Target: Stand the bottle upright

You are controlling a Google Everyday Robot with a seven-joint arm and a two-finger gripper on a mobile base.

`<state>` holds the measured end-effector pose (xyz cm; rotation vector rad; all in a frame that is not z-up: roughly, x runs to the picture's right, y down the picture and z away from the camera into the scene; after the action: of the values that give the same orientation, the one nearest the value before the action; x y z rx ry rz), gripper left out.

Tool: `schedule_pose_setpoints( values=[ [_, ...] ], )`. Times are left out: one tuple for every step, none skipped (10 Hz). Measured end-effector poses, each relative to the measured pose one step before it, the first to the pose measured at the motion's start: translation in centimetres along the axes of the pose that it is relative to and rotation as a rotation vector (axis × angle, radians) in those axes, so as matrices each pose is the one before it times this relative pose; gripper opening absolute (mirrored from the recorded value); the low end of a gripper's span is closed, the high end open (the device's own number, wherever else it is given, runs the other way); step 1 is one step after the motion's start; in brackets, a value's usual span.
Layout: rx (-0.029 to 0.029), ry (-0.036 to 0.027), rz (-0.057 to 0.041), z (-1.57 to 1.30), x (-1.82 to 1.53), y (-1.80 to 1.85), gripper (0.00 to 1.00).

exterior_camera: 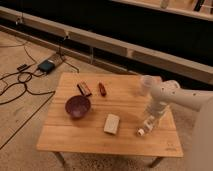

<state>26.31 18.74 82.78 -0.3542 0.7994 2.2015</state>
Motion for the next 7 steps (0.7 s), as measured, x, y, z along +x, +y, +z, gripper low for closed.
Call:
schedule_pose_setpoints(
  values=[
    [0.00385, -0.00815, 0.006, -0.023, 0.221, -0.024, 0.65],
    [0.00427, -0.00351, 0.00418, 0.001, 0.364, 0.025, 0.65],
    [0.00418, 0.00098, -0.00127, -0.002, 0.502, 0.096, 0.65],
    [0.00338, 0.00365, -0.01617, -0.061, 0.989, 0.617, 0.65],
    [0.00046, 0.00189, -0.01483, -0.073, 0.661, 0.527, 0.65],
    [0.00138, -0.00047, -0.00774, -0.066, 0.323, 0.174, 0.65],
    [0.00359, -0.00016, -0.00854, 0.011, 0.413, 0.101, 0.65]
  ],
)
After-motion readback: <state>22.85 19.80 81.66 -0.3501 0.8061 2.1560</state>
